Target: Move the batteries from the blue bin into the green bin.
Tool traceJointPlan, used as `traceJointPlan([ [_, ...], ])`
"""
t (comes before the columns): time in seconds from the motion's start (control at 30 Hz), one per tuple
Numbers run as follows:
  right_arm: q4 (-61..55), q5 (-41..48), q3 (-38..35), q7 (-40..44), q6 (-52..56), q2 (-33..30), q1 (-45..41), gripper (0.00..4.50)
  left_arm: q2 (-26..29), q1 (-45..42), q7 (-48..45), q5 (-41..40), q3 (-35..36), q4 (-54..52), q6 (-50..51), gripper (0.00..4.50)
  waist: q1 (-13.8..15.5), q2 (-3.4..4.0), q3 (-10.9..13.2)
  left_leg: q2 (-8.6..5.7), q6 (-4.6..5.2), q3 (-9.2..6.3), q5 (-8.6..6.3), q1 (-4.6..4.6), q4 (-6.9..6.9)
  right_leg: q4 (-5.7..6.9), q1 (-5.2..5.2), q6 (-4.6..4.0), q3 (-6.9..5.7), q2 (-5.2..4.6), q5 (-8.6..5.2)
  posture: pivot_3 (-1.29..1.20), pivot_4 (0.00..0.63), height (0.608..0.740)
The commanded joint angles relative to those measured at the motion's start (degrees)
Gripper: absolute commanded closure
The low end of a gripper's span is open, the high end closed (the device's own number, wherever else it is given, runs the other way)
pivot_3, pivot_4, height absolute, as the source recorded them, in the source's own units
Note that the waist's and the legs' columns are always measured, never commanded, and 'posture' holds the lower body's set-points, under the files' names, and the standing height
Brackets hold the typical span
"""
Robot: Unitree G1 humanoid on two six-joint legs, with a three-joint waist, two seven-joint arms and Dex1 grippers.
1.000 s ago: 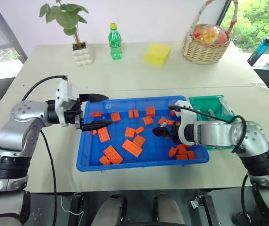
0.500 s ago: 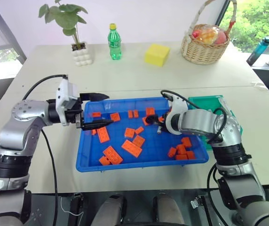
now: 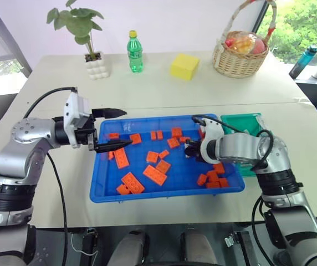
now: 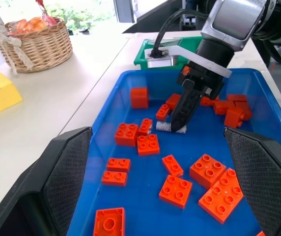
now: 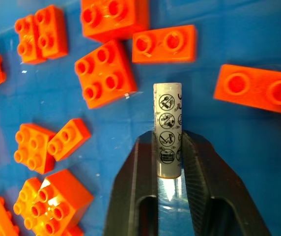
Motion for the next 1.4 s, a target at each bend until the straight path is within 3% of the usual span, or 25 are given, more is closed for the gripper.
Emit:
traceJointPlan([
  [0.03,2.69,-1.92,3.43,1.68,1.32,-0.70,0.95,3.76,0.45,-1.20,-0.01,-0.34,0.88,-0.61,-0.59,0.00,0.03,0.00,0.00,0.00,0.00,0.00,0.00,0.00,0.00,0.00,0.01,0.00,0.00,0.00,0.00,0.00,0.150,0.737],
  [0.17,1.26,-4.67,4.02,5.91,2.90,-2.46,0.09,3.76,0.51,-1.19,-0.28,-0.34,0.92,-0.48,-0.76,0.00,0.09,0.00,0.00,0.00,0.00,0.00,0.00,0.00,0.00,-0.01,0.02,0.00,0.00,0.00,0.00,0.00,0.150,0.737],
  [0.33,-17.11,-22.25,4.94,38.16,10.24,-10.43,-7.44,3.76,0.23,-0.87,-0.72,-0.37,0.62,-0.19,-0.87,0.00,0.12,0.12,0.08,-0.02,0.03,0.00,-0.02,-0.15,0.02,-0.04,-0.11,0.01,0.00,-0.01,0.00,0.00,0.150,0.737],
  [0.5,-26.55,-32.85,1.42,61.44,7.78,-20.21,-8.17,3.76,-0.37,-1.14,-1.87,0.17,0.06,1.98,-2.04,0.00,0.39,0.22,0.16,-0.05,0.11,-0.01,-0.07,-0.36,0.09,-0.04,-0.26,0.01,-0.01,-0.03,0.00,0.00,0.150,0.737],
  [0.63,-30.12,-35.46,-3.81,74.06,5.86,-26.07,-6.96,3.76,-0.82,-2.25,-2.79,0.61,-0.42,4.27,-3.08,0.00,0.51,0.20,0.17,-0.07,0.14,-0.01,-0.08,-0.42,0.13,-0.17,-0.26,0.01,-0.01,-0.04,0.00,0.00,0.150,0.737],
  [0.73,-31.16,-43.92,-9.77,86.27,-0.28,-34.16,-0.94,3.76,-1.17,-3.91,-3.13,0.73,-0.57,6.26,-3.27,0.00,0.95,0.19,0.18,-0.05,0.13,-0.01,-0.08,-0.48,0.13,-0.41,-0.22,0.01,-0.01,-0.03,0.00,0.00,0.150,0.737],
  [0.93,-23.43,-55.26,-22.48,103.01,-9.38,-42.67,13.46,3.76,-0.30,-5.49,-3.79,0.05,0.63,8.53,-2.78,0.00,1.69,0.18,0.19,-0.07,0.19,0.07,-0.12,-0.54,0.23,-0.64,-0.14,0.03,-0.02,-0.03,0.01,0.00,0.150,0.737],
  [1.13,-21.40,-63.04,-28.51,105.71,-12.16,-41.26,24.09,3.76,1.10,-5.36,-4.18,-0.53,2.03,8.58,-1.67,0.00,1.67,0.18,0.19,-0.04,0.19,0.09,-0.12,-0.53,0.24,-0.65,-0.14,0.04,-0.02,-0.03,0.01,0.00,0.150,0.737],
  [1.27,-18.40,-69.73,-27.22,104.39,-15.78,-38.52,26.99,2.52,1.77,-5.33,-3.73,-0.68,2.42,7.79,-0.87,0.00,1.73,0.18,0.19,-0.04,0.19,0.09,-0.11,-0.53,0.24,-0.64,-0.14,0.04,-0.02,-0.03,0.01,0.00,0.150,0.737],
  [1.4,-15.44,-76.38,-25.56,105.72,-21.95,-36.52,27.16,0.44,2.76,-4.89,-3.23,-0.84,3.30,7.25,-0.65,0.00,1.77,0.19,0.20,-0.06,0.19,0.11,-0.12,-0.53,0.27,-0.63,-0.15,0.04,-0.02,-0.04,0.01,0.00,0.150,0.737],
])
